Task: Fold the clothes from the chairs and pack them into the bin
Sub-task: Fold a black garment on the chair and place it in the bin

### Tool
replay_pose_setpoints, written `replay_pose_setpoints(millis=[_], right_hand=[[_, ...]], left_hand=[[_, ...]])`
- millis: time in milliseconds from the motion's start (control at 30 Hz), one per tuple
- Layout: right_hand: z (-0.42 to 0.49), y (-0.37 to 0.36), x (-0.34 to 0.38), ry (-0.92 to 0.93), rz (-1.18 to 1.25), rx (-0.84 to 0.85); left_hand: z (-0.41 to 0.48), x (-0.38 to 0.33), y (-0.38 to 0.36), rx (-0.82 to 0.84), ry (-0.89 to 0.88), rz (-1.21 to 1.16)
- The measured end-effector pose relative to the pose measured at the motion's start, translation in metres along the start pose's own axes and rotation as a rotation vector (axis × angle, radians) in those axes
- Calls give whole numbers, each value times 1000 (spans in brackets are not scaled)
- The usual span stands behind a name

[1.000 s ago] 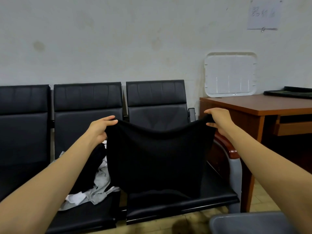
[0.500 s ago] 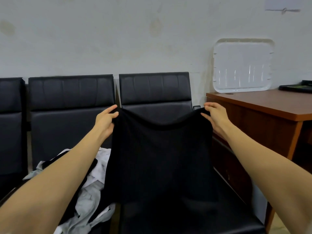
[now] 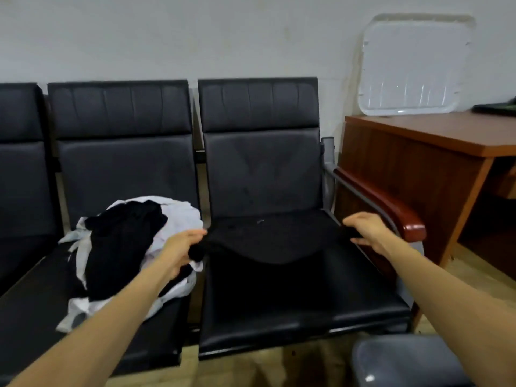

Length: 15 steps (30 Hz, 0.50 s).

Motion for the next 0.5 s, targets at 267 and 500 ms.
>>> replay_pose_setpoints(millis=[267, 500], right_hand=[[-49, 10, -115, -197, -487, 12], [-68, -9, -116, -73, -1087, 43]], left_hand=[[-54, 99, -20, -101, 198, 343], [-74, 110, -20, -98, 226, 449]])
Point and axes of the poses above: each hand's wrist, its own z-axis towards the middle knuckle, its own y-axis out of the back of the hand, x = y × z, the point moved 3 cm from there along z, towards the middle knuckle, and after that the axes turned 14 degrees about x, right-handed, at the moved point
